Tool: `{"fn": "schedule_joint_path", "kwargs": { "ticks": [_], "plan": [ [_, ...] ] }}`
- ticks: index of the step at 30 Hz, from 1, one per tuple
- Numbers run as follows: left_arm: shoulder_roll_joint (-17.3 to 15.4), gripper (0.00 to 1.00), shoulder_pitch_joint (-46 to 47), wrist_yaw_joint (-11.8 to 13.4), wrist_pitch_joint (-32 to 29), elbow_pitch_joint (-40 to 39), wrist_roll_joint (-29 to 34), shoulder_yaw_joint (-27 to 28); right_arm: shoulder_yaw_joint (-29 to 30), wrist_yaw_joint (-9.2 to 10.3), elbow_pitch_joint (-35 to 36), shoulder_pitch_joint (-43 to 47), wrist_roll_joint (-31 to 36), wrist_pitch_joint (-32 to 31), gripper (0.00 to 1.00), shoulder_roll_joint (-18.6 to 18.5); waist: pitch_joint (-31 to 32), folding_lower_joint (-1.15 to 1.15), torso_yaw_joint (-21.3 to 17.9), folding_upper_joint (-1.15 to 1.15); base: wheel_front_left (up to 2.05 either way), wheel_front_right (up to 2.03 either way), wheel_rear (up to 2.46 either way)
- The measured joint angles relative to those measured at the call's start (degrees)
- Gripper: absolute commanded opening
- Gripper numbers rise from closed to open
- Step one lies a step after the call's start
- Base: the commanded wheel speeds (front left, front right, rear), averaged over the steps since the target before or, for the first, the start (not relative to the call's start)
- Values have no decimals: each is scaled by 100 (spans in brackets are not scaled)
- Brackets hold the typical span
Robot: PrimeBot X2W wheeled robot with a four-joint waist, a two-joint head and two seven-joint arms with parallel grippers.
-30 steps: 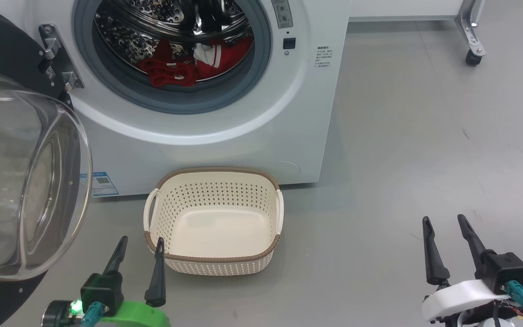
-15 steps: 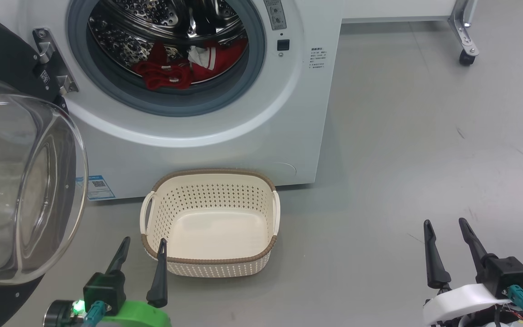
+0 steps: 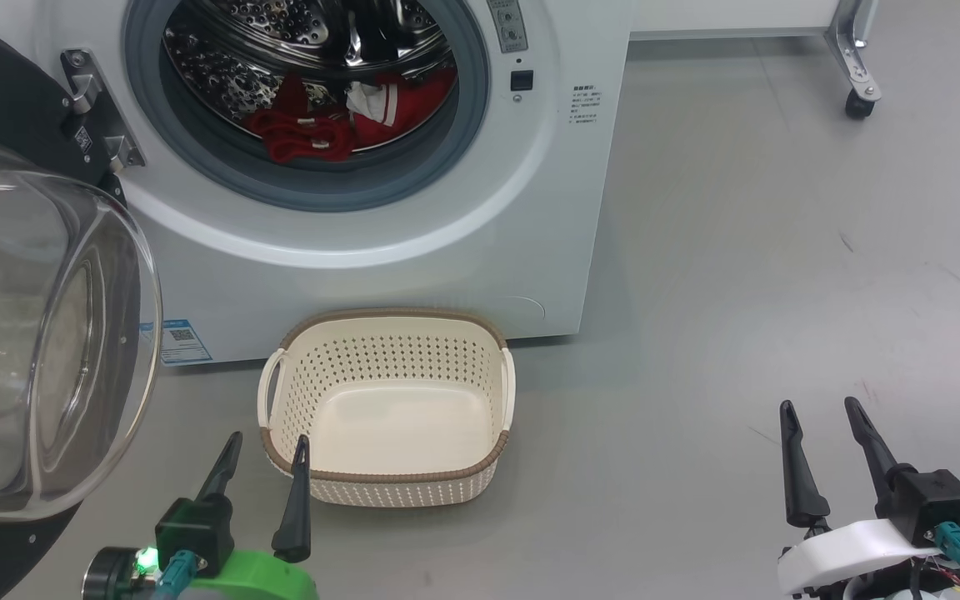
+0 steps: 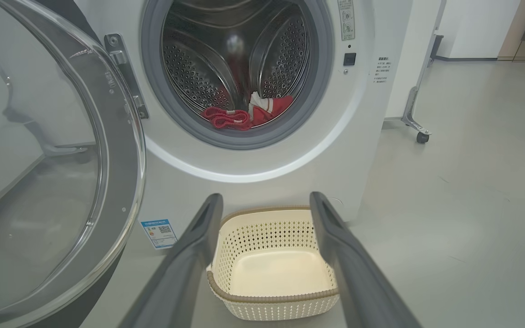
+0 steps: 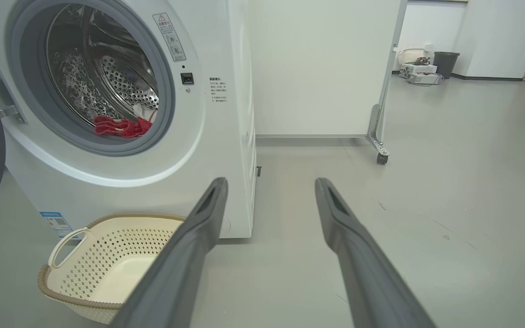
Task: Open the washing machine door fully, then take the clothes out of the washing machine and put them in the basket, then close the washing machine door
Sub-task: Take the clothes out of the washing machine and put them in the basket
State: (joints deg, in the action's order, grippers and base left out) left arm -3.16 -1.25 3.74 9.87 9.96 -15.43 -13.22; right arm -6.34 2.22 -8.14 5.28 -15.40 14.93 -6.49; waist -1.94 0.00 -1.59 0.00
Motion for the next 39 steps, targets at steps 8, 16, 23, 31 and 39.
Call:
{"fn": "schedule_joint_path", "kwargs": {
  "ticks": [8,16,23,31,39],
  "plan": [
    [0,100,1,-58,3,-118,-11,-62,27,0,19,1,0,0,100,16,-26,0,-15,0,7,-7,0],
    [-2,100,1,-57,1,-133,-11,-82,36,-5,40,1,0,0,100,56,-40,0,-22,0,38,-38,0],
    [-4,100,1,-56,-24,-154,-9,-107,41,-8,41,1,0,0,100,64,-57,0,-30,0,69,-69,0],
    [-5,100,1,-52,-24,-162,-1,-124,44,-14,41,2,1,0,100,69,-64,0,-38,0,100,-100,0],
    [-4,100,0,2,-123,-136,33,-97,43,-37,35,2,44,0,100,73,-40,0,-49,0,120,-120,0]
  ]
}}
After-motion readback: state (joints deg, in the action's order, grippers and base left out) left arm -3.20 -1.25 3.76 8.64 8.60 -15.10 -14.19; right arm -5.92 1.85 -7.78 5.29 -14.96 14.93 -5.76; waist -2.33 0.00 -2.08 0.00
